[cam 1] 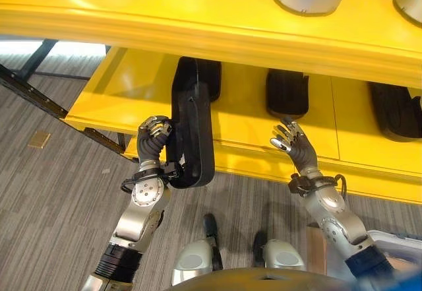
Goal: Move parts from the plastic box to the shelf.
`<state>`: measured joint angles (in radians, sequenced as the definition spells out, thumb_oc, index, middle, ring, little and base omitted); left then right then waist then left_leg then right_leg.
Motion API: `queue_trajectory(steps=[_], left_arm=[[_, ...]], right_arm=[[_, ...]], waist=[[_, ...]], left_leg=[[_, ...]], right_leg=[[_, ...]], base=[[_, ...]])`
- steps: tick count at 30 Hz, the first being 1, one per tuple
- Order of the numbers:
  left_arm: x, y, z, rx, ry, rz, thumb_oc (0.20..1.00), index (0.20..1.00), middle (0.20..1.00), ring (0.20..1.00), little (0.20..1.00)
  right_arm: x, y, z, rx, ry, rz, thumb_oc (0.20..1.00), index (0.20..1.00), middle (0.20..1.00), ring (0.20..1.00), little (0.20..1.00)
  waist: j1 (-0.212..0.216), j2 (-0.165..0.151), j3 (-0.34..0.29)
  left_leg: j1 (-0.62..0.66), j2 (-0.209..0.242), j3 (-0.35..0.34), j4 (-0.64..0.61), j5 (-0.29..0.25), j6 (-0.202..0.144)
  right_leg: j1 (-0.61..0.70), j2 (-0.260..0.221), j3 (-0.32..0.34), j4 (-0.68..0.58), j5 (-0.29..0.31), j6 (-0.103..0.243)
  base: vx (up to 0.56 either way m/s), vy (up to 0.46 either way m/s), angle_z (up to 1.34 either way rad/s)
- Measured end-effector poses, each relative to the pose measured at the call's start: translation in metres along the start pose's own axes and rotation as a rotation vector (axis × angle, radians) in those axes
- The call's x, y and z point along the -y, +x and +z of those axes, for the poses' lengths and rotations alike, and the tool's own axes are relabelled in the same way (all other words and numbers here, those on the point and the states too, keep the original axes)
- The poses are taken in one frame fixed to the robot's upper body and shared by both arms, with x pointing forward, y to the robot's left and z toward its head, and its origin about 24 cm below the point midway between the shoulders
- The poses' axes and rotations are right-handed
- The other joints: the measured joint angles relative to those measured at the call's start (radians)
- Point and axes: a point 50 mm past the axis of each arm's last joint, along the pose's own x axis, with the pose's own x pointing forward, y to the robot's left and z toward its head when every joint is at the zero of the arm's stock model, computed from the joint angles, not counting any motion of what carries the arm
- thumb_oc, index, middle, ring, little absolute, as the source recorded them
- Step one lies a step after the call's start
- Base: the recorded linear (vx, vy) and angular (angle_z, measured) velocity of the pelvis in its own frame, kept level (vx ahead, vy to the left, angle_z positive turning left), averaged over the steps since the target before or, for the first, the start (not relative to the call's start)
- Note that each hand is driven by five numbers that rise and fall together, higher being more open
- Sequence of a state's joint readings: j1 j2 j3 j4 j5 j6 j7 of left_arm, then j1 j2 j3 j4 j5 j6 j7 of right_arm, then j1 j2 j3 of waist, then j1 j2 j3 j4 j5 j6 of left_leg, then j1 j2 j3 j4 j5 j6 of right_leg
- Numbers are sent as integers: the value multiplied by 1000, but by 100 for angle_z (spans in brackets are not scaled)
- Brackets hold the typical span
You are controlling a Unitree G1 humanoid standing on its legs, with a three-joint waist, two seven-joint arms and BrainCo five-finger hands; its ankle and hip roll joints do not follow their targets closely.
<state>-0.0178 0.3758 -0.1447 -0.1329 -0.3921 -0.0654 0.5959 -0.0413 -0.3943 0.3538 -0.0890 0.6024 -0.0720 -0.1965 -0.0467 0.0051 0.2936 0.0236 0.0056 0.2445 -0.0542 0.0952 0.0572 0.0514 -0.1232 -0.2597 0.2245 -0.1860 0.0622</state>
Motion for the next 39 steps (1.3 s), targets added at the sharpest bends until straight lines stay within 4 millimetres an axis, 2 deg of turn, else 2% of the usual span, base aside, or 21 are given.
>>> queue_trajectory(steps=[4, 6, 8, 9, 11, 12, 13, 14, 15, 16, 17, 18, 21, 24, 26, 29, 31, 33, 36, 37, 39], left_arm=[[1, 8, 4, 41, 0, 39, 200, 200, 200, 200, 200], [-1, 8, -1, 26, -2, 66, 200, 200, 200, 200, 200], [-7, 9, -5, 18, 9, 90, 200, 200, 200, 200, 200], [-17, 9, -12, -6, 31, 137, 200, 200, 200, 200, 200], [-20, 11, -16, -18, 30, 160, 200, 200, 200, 200, 200], [-24, 11, -17, -22, 27, 178, 200, 200, 200, 200, 200], [-24, 12, -17, -21, 24, 178, 200, 200, 200, 200, 200], [-23, 13, -19, -36, 7, 183, 200, 200, 200, 200, 200], [-23, 12, -20, -42, 2, 186, 200, 200, 200, 200, 200], [-21, 10, -22, -52, -23, 192, 200, 200, 200, 200, 200], [-19, 11, -22, -49, -29, 193, 200, 200, 200, 200, 200], [-16, 16, -19, -40, -34, 190, 200, 200, 200, 200, 200], [-19, 18, -19, -37, -21, 201, 200, 200, 200, 200, 200], [-22, 18, -18, -34, -13, 207, 200, 200, 200, 200, 200], [-22, 21, -16, -28, -21, 225, 200, 200, 200, 200, 200], [-10, 35, -12, -17, -41, 273, 200, 200, 200, 200, 200], [-5, 45, -4, 10, -46, 299, 200, 200, 200, 200, 200], [-9, 49, -3, 14, -40, 330, 200, 200, 200, 200, 200], [-33, 53, -3, 21, 11, 421, 200, 200, 200, 200, 200], [-51, 56, -4, 24, 57, 484, 200, 200, 200, 200, 200], [-57, 57, -3, 21, 69, 507, 200, 200, 200, 200, 200]], right_arm=[[3, 1, -8, -41, -17, 21, 1000, 1000, 1000, 1000, 1000], [7, 0, -8, -53, -52, 33, 1000, 1000, 1000, 1000, 1000], [9, 0, -9, -66, -74, 46, 1000, 1000, 1000, 1000, 1000], [9, -3, -13, -96, -77, 60, 1000, 1000, 1000, 1000, 1000], [11, -5, -14, -109, -85, 70, 1000, 1000, 1000, 1000, 1000], [12, -6, -13, -116, -99, 74, 1000, 1000, 1000, 1000, 1000], [14, -6, -13, -125, -111, 76, 1000, 1000, 1000, 1000, 1000], [18, -7, -10, -131, -140, 81, 1000, 1000, 1000, 1000, 1000], [19, -8, -9, -129, -147, 88, 1000, 1000, 1000, 1000, 1000], [26, -12, -8, -143, -180, 93, 1000, 1000, 1000, 1000, 1000], [28, -12, -9, -148, -184, 92, 1000, 1000, 1000, 1000, 1000], [26, -15, -18, -178, -160, 84, 1000, 1000, 1000, 1000, 1000], [11, -18, -33, -214, -99, 122, 1000, 1000, 1000, 1000, 1000], [8, -17, -33, -205, -75, 112, 1000, 1000, 1000, 1000, 1000], [6, -14, -32, -188, -50, 91, 1000, 1000, 1000, 1000, 1000], [2, -11, -32, -177, -38, 60, 1000, 1000, 1000, 1000, 1000], [3, -10, -32, -178, -41, 45, 1000, 1000, 1000, 1000, 1000], [4, -11, -33, -184, -43, 33, 1000, 1000, 1000, 1000, 1000], [-3, -2, -27, -155, -36, 65, 1000, 1000, 1000, 1000, 1000], [-7, 2, -24, -144, -48, 94, 1000, 1000, 1000, 1000, 1000], [-7, 0, -26, -155, -67, 104, 1000, 1000, 1000, 1000, 1000]], waist=[[2, 12, -5], [-19, 35, -20], [-16, 31, -17], [-19, 5, -19], [-22, 0, -27], [-23, -3, -33], [-28, -16, -33], [-42, -32, -36], [-49, -22, -41], [-53, 29, -58], [-64, 47, -63], [-72, 9, -58], [-50, -38, -58], [-44, -50, -60], [-44, -44, -58], [-50, -43, -56], [-51, -50, -49], [-60, -50, -45], [-39, -32, -17], [-40, -30, -3], [-44, -17, 3]], left_leg=[[-42, 14, 10, 114, -35, -39], [-34, 32, 39, 111, -62, -42], [-46, 37, 17, 143, -80, -46], [-50, 69, -44, 152, -98, -82], [-76, 164, -94, 174, -86, -123], [-94, 267, -92, 176, -79, -133], [-114, 333, -90, 174, -79, -133], [-104, 336, -80, 157, -75, -127], [-92, 321, -80, 143, -63, -113], [-52, 290, -91, 153, 38, -70], [-22, 284, -45, 132, -30, -141], [-12, 238, -48, 116, -23, -191], [1, 168, -25, 92, -30, -185], [15, 147, -17, 92, -46, -174], [20, 146, -13, 95, -46, -176], [-28, 157, -14, 168, -75, -171], [-46, 161, -2, 205, -98, -172], [-37, 168, 24, 216, -112, -166], [13, 201, 131, 213, -140, -166], [47, 208, 202, 210, -160, -154], [60, 207, 229, 196, -164, -151]], right_leg=[[4, -11, 30, -2, -16, -21], [-6, -5, 48, 10, -19, -35], [-14, -16, 89, 20, -21, -55], [-10, -26, 135, 4, -9, -51], [-16, -31, 157, 4, 2, -51], [-36, -39, 184, 22, 0, -52], [-45, -64, 201, 32, 6, -30], [-56, -121, 199, 42, 18, 3], [-56, -138, 198, 36, 27, 21], [-62, -142, 201, 31, 38, 100], [-46, -151, 199, 36, 24, 125], [-51, -197, 200, 48, 30, 129], [-49, -215, 195, -3, 60, 121], [-27, -225, 186, -36, 76, 131], [8, -225, 186, -90, 99, 164], [0, -223, 174, -104, 114, 152], [-10, -223, 173, -108, 161, 154], [-20, -221, 154, -109, 205, 132], [-80, -198, 25, -85, 314, 46], [-114, -211, -69, -55, 377, 29], [-135, -207, -104, -16, 358, 64]], base=[[97, 186, -8], [136, 387, -34], [122, 407, -63], [81, 416, -77], [28, 384, -65], [2, 470, -50], [-3, 502, -52], [22, 450, -28], [39, 444, -44], [34, 418, -29], [5, 286, -2], [18, 340, 2], [29, 286, -3], [19, 169, 5], [-57, 249, 0], [-78, 174, -2], [-67, 206, -27], [-32, 180, -45], [-26, 156, -125], [-53, 140, -119], [0, 68, -61]])
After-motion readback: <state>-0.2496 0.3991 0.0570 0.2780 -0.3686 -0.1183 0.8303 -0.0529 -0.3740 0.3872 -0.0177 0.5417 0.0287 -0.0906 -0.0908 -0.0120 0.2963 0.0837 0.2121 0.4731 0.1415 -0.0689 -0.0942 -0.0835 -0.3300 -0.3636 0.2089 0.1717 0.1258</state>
